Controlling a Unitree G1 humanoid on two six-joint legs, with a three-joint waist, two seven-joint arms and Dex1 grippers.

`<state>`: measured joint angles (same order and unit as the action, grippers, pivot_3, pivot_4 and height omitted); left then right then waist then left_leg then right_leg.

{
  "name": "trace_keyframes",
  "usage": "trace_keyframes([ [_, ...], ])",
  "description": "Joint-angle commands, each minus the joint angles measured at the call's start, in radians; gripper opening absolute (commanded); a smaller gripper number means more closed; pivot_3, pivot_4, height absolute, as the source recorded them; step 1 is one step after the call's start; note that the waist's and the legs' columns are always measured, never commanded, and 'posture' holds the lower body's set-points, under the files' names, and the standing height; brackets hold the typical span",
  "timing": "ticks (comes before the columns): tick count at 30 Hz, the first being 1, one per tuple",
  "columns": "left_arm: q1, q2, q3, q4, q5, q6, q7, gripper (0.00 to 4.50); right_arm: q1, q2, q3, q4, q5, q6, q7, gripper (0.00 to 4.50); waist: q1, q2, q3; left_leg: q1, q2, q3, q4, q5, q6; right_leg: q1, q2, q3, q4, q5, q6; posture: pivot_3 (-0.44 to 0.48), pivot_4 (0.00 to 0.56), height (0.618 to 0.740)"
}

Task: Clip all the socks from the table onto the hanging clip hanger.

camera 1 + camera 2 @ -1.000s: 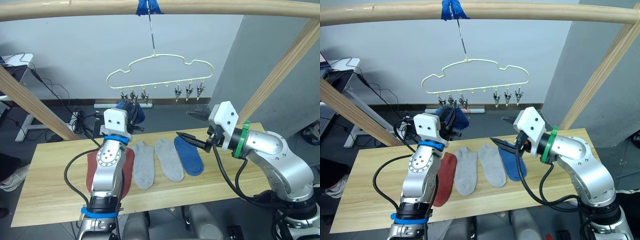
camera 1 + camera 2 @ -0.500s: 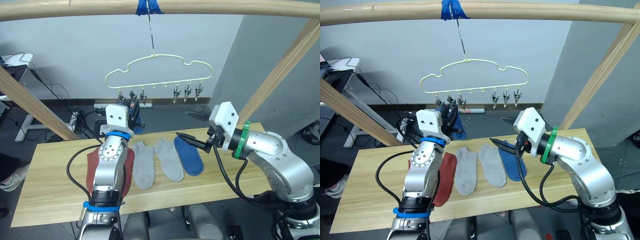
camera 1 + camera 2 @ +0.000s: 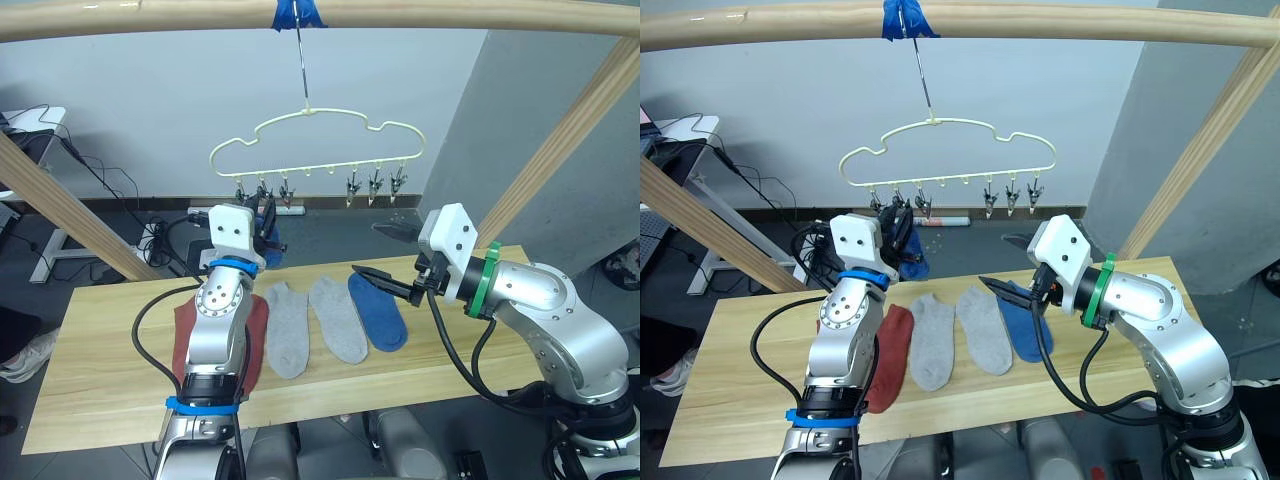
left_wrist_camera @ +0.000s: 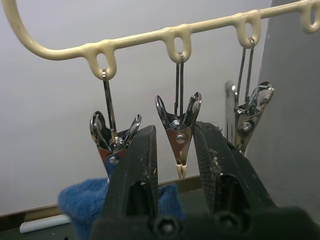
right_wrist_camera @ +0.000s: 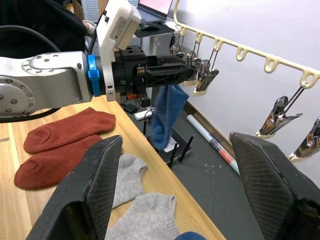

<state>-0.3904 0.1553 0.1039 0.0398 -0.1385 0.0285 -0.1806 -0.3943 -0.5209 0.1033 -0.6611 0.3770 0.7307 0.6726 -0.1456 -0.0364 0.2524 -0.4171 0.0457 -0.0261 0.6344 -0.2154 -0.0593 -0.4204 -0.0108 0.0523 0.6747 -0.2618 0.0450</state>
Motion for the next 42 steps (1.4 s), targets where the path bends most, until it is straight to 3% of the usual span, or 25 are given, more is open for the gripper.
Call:
trace_keyframes([
  [1,-0.032,0.009,0.01,-0.018,-0.008,-0.027,-0.005,1.21,-0.012,0.001,0.001,-0.019,0.016,-0.02,-0.005,3.6,0.0,0.0,0.0,0.0,0.0,0.0,0.0,0.0,0.0,0.0,0.0,0.0,0.0,0.0,0.0,-0.265,0.248,0.74],
  [16,-0.043,0.009,0.012,-0.018,-0.01,-0.024,-0.006,1.21,-0.014,0.0,0.007,-0.013,0.016,-0.023,-0.001,3.6,0.0,0.0,0.0,0.0,0.0,0.0,-0.001,0.0,0.0,0.0,0.0,0.0,-0.001,0.0,0.0,-0.261,0.247,0.74],
  [18,-0.041,0.009,0.014,-0.019,-0.015,-0.026,-0.011,0.66,-0.013,0.0,0.008,-0.014,0.016,-0.023,-0.001,3.6,0.0,0.0,0.0,0.0,0.0,0.0,-0.001,0.0,0.0,0.0,0.0,0.0,-0.001,0.0,0.0,-0.259,0.247,0.74],
  [21,-0.04,0.01,0.014,-0.02,-0.024,-0.031,-0.022,0.25,-0.011,-0.001,0.01,-0.012,0.014,-0.025,0.0,3.6,0.0,0.0,0.0,0.0,0.0,0.0,-0.001,0.0,0.0,0.0,0.0,0.0,-0.001,0.0,0.0,-0.259,0.247,0.74],
  [29,-0.031,0.03,0.017,-0.035,-0.034,-0.026,-0.046,0.21,0.023,-0.023,0.047,0.01,-0.025,-0.04,-0.006,3.6,0.0,0.0,0.0,0.0,0.0,0.0,-0.001,0.0,0.0,0.0,0.0,0.0,-0.001,0.0,0.0,-0.252,0.248,0.74],
  [32,-0.026,0.048,0.02,-0.054,-0.05,-0.011,-0.072,0.21,0.062,-0.002,0.083,0.077,-0.073,-0.021,-0.071,3.6,0.001,0.0,0.0,0.0,0.0,0.0,-0.001,0.0,0.0,0.0,0.0,0.0,-0.001,0.0,0.0,-0.247,0.251,0.74],
  [36,-0.022,0.074,0.022,-0.079,-0.084,0.021,-0.114,0.21,0.087,0.085,0.132,0.242,-0.171,-0.062,-0.188,4.48,0.0,0.0,0.0,0.0,0.0,0.001,-0.001,0.0,0.0,0.0,0.0,0.001,-0.001,0.0,0.0,-0.241,0.252,0.74],
  [42,-0.027,0.1,0.032,-0.114,-0.142,0.097,-0.156,0.21,0.065,0.237,0.172,0.569,-0.286,-0.185,-0.314,4.5,0.001,0.0,0.0,0.0,0.0,0.001,-0.002,0.0,0.0,-0.001,0.0,0.001,-0.001,0.0,0.0,-0.228,0.255,0.74],
])
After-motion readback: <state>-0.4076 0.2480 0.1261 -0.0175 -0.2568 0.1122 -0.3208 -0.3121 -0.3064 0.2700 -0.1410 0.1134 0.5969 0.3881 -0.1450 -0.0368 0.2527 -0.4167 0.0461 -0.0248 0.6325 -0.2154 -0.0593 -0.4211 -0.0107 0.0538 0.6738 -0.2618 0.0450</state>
